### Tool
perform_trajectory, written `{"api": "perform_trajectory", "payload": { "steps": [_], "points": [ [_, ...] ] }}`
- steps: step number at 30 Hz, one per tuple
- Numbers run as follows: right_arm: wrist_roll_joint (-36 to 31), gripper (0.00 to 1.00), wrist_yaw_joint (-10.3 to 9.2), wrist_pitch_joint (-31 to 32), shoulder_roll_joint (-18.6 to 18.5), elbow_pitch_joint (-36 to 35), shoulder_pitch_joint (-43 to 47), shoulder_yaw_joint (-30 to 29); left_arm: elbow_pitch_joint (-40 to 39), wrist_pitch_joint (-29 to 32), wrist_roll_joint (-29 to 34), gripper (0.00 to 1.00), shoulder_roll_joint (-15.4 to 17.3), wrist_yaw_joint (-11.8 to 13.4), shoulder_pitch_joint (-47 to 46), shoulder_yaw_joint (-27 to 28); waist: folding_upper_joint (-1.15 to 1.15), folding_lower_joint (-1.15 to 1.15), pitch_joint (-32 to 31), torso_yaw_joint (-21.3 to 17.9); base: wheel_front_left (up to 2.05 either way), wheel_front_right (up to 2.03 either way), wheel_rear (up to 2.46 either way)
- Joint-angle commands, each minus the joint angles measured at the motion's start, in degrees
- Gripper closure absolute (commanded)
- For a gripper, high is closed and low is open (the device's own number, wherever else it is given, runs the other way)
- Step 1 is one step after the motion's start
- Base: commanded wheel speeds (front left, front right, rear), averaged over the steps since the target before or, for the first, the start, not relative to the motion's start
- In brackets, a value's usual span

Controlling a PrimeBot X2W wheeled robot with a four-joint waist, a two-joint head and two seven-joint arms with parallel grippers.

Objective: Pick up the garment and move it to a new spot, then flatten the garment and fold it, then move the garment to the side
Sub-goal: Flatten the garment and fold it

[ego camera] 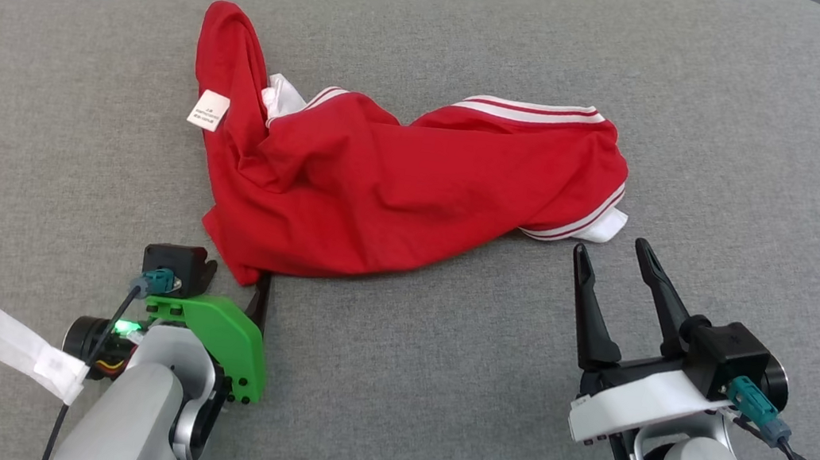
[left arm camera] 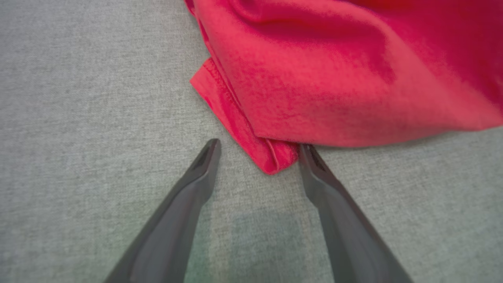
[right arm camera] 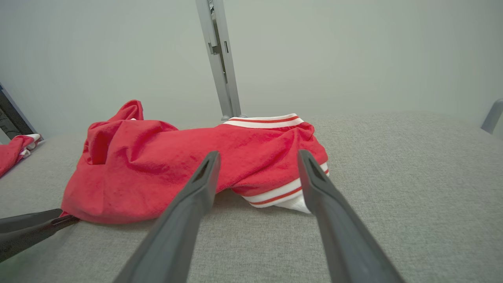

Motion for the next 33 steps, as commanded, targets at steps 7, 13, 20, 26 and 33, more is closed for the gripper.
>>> {"api": "perform_trajectory", "payload": {
  "steps": [7, 13, 20, 26, 33],
  "points": [
    [0.4, 0.0, -0.02, -0.4, -0.1, 0.5, -0.6, 0.2, 3.0, -1.1, -0.8, 1.0, 0.0, -0.9, -1.6, -0.3, 0.0, 0.0, -0.2, -0.5, 0.0, 0.0, 0.0],
    [0.0, 0.0, -0.02, -0.5, -0.1, 0.6, 0.3, -0.6, -0.1, -5.5, -4.1, 1.0, -1.0, -2.4, -1.5, 2.3, 0.0, 0.0, -1.3, 0.4, 0.0, 0.0, 0.0],
    [0.1, 0.0, -0.02, -0.5, -0.1, 0.4, 1.5, -1.0, -14.0, -6.6, -9.2, 1.0, -1.2, -3.8, 1.2, 5.2, 0.0, 0.0, -3.0, 2.6, 0.0, 0.0, 0.0],
    [0.4, 0.0, -0.02, -0.3, -0.1, 0.3, 1.5, -0.9, -28.8, -2.9, -10.7, 1.0, 0.9, -1.2, 5.6, 6.8, 0.0, 0.0, -3.7, 3.5, 0.0, 0.0, 0.0],
    [0.4, 0.0, -0.02, -0.4, -0.1, -0.2, 1.8, -1.7, -41.5, 0.9, -10.2, 1.0, 4.4, 3.7, 12.2, 9.5, 0.0, 0.0, -3.5, 3.7, 0.0, 0.0, 0.0]
  ]
}}
